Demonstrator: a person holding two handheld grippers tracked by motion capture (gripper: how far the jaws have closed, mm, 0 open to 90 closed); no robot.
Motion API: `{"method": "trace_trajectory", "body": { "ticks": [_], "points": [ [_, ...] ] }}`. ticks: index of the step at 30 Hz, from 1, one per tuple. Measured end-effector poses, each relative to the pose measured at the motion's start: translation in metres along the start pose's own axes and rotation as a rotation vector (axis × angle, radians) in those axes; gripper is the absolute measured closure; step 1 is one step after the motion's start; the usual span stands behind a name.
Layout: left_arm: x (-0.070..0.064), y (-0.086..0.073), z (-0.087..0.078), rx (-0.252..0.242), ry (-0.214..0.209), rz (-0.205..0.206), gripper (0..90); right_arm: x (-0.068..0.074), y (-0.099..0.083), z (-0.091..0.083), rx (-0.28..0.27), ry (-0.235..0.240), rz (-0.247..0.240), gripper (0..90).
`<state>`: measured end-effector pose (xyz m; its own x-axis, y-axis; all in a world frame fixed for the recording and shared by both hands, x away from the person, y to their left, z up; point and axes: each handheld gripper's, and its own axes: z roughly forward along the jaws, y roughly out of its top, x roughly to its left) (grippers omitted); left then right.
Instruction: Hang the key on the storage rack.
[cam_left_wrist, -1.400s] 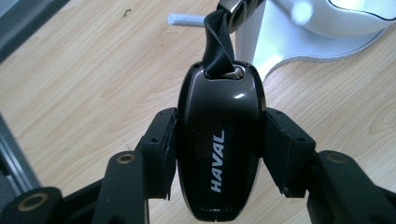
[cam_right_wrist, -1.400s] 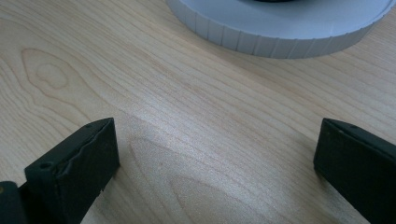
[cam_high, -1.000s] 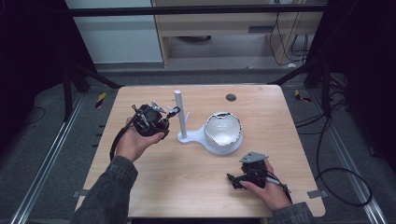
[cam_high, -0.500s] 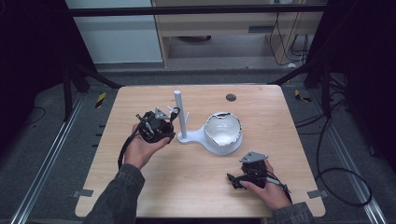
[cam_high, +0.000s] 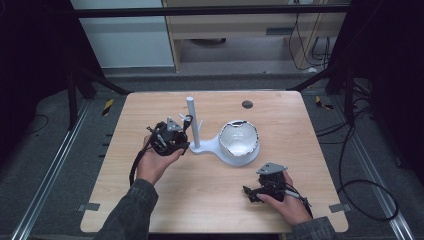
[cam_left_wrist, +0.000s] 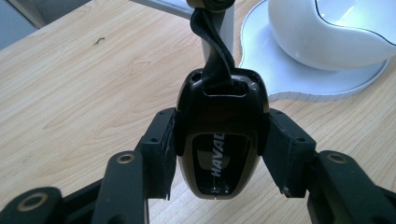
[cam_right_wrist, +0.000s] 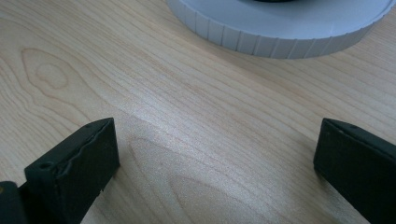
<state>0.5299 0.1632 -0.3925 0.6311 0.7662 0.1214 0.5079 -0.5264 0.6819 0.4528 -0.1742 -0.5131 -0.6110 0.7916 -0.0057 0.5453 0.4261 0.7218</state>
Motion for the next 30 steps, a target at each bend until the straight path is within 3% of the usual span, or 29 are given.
{"method": "trace_trajectory", "body": {
  "ticks": [15,30],
  "points": [
    [-0.001,-0.003,0.007,-0.033,-0.014,-0.035,48.2,0.0,0.0,0.0,0.0,-0.001,-0.001,0.4],
    [-0.004,-0.004,0.011,-0.046,-0.014,-0.041,48.0,0.0,0.0,0.0,0.0,-0.001,-0.001,0.5]
  ]
}}
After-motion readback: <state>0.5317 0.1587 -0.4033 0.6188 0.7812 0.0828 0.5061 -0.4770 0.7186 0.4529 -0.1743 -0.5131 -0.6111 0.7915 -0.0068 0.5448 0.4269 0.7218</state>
